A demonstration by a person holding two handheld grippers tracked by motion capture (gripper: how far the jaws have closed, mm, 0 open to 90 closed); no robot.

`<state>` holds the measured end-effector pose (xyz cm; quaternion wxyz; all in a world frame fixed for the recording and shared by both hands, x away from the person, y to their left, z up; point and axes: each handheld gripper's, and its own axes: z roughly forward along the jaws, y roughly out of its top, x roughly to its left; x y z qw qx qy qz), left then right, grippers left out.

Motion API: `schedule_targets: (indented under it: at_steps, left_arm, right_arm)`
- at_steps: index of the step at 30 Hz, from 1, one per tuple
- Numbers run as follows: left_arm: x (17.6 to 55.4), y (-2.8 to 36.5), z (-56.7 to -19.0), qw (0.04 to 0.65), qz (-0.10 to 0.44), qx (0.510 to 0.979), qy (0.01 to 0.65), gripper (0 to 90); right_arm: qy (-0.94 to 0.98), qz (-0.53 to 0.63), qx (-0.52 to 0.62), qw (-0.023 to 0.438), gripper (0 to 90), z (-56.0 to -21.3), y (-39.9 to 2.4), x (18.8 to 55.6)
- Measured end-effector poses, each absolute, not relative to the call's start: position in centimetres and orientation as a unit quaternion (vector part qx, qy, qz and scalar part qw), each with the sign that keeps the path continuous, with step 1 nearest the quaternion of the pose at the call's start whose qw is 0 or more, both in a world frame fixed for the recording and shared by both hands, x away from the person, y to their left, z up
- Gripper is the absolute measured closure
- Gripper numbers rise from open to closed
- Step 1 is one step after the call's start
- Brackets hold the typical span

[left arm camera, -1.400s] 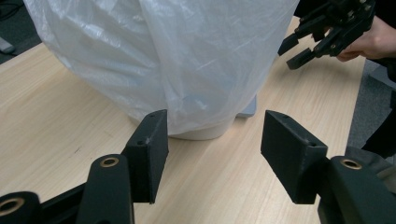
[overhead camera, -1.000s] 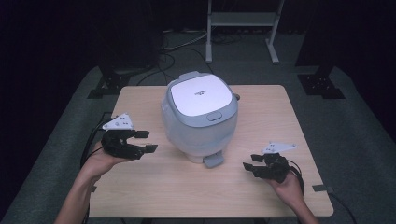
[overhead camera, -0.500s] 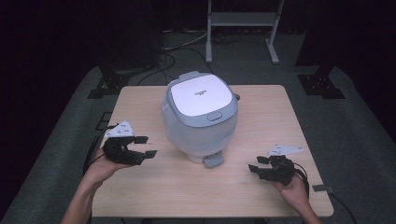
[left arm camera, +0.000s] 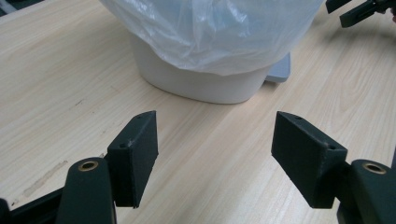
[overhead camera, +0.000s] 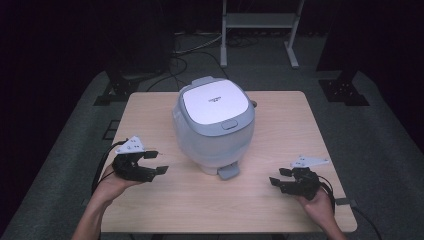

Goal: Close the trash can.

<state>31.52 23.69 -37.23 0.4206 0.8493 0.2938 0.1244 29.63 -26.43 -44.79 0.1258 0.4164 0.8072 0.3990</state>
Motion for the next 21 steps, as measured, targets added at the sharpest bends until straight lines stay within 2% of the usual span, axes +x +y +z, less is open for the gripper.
schedule_targets:
  at_steps: [12, 21]
  left_arm:
    - [31.3, 23.6, -39.2, 0.407, 0.138, 0.852, 0.298, 26.8]
    - [31.3, 23.8, -40.8, 0.411, 0.129, 0.849, 0.306, 25.2]
  right_arm:
    - [0.798, 0.404, 0.427, 0.130, 39.6, -44.9, -27.6, 29.3]
    - [0.792, 0.410, 0.432, 0.132, 38.8, -45.2, -28.2, 29.1]
